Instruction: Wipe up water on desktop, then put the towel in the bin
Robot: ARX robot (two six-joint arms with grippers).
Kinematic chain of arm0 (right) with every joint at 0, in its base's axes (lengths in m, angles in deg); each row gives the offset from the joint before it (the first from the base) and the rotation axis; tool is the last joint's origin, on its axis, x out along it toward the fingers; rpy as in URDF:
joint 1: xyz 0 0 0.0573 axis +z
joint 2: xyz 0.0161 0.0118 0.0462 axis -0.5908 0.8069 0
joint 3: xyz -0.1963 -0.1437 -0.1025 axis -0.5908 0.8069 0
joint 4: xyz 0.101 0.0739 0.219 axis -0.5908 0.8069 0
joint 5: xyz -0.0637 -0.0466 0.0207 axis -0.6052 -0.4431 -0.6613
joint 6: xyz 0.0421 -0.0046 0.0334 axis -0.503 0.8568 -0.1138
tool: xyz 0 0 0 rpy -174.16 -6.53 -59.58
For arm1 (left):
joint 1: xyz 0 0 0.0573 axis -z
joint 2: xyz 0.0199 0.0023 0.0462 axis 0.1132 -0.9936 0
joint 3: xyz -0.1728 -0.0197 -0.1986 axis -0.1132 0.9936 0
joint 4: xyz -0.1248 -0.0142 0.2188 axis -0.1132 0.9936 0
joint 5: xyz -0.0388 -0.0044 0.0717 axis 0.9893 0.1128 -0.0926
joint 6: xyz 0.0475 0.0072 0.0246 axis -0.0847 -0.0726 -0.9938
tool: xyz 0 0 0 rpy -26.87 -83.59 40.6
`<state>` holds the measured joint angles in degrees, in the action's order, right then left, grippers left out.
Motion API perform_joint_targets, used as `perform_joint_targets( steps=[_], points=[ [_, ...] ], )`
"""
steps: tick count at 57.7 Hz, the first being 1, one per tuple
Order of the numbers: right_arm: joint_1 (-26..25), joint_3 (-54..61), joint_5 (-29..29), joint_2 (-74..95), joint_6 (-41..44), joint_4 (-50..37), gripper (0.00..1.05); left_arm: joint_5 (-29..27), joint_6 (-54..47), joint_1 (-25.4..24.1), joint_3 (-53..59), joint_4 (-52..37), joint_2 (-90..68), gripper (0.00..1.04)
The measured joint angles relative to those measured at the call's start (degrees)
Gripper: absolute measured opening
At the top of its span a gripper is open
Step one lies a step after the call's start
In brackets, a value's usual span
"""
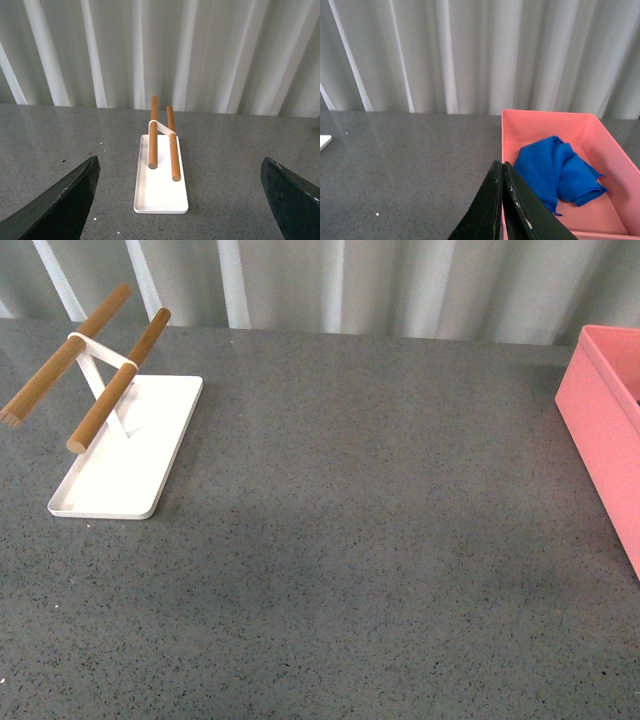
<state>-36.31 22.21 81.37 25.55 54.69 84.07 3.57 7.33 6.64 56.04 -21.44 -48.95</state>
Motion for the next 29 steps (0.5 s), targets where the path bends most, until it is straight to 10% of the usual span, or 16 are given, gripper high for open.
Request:
perform_joint_targets(
  steps=[15, 29],
  points=[
    [0.0, 0.0, -0.1, -2.4, 0.0, 0.7, 0.04, 0.0, 0.0, 0.0, 0.0, 0.0, 0.0, 0.98],
    [0.0, 0.0, -0.1, -2.4, 0.0, 0.7, 0.46, 0.0, 0.0, 0.0, 0.0, 0.0, 0.0, 0.98]
  ],
)
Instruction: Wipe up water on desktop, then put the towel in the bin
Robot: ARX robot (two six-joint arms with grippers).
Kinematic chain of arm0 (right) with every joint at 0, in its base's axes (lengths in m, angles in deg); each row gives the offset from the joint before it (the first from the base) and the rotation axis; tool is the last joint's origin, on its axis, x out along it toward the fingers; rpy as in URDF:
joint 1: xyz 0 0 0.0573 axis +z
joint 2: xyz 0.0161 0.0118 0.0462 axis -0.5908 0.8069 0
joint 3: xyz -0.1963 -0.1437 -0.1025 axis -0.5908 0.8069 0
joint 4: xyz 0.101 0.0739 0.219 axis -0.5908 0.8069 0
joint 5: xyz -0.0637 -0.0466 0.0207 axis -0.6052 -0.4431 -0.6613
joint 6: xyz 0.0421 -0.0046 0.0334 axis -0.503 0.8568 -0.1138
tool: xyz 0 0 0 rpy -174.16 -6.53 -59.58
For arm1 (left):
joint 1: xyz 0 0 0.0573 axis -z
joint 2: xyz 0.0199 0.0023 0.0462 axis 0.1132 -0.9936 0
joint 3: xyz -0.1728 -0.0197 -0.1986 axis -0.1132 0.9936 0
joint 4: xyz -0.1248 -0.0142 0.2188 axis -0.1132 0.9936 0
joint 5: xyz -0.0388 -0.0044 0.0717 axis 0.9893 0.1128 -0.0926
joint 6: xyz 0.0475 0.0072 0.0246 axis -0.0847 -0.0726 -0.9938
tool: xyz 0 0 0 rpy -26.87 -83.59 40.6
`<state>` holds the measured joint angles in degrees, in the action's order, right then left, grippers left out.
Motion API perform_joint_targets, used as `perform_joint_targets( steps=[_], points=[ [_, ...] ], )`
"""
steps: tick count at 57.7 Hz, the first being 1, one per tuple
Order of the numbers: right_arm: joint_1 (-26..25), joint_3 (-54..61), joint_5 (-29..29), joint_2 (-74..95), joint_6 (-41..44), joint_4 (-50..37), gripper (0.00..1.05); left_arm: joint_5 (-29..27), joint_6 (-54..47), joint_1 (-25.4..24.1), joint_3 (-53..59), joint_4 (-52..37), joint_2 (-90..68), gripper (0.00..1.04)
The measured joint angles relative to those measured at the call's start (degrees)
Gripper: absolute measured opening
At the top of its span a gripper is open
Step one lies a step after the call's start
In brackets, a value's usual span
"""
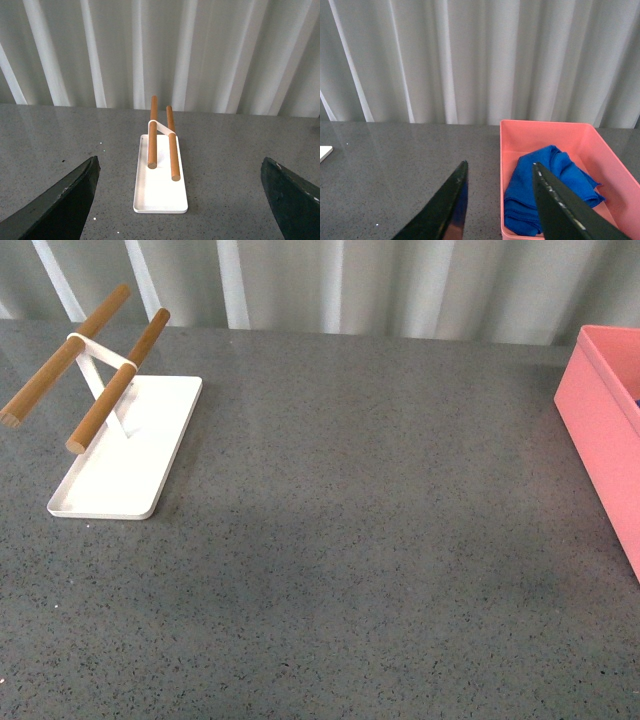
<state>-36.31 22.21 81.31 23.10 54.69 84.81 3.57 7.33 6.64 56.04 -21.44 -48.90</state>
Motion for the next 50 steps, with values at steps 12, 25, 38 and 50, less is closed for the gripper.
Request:
perform_joint_targets(
  steps=[12, 25, 38, 50],
  points=[
    [0.0, 0.0, 0.0, 0.0, 0.0, 0.0, 0.9, 0.0, 0.0, 0.0, 0.0, 0.0, 0.0, 0.98],
    [0.0, 0.0, 0.0, 0.0, 0.0, 0.0, 0.98, 0.0, 0.0, 0.0, 0.0, 0.0, 0.0, 0.98],
    [0.0, 0.0, 0.0, 0.0, 0.0, 0.0, 0.98, 0.0, 0.0, 0.0, 0.0, 0.0, 0.0, 0.98],
    [0.0, 0.0, 0.0, 0.0, 0.0, 0.0, 0.98, 0.0, 0.0, 0.0, 0.0, 0.0, 0.0, 0.98]
  ],
)
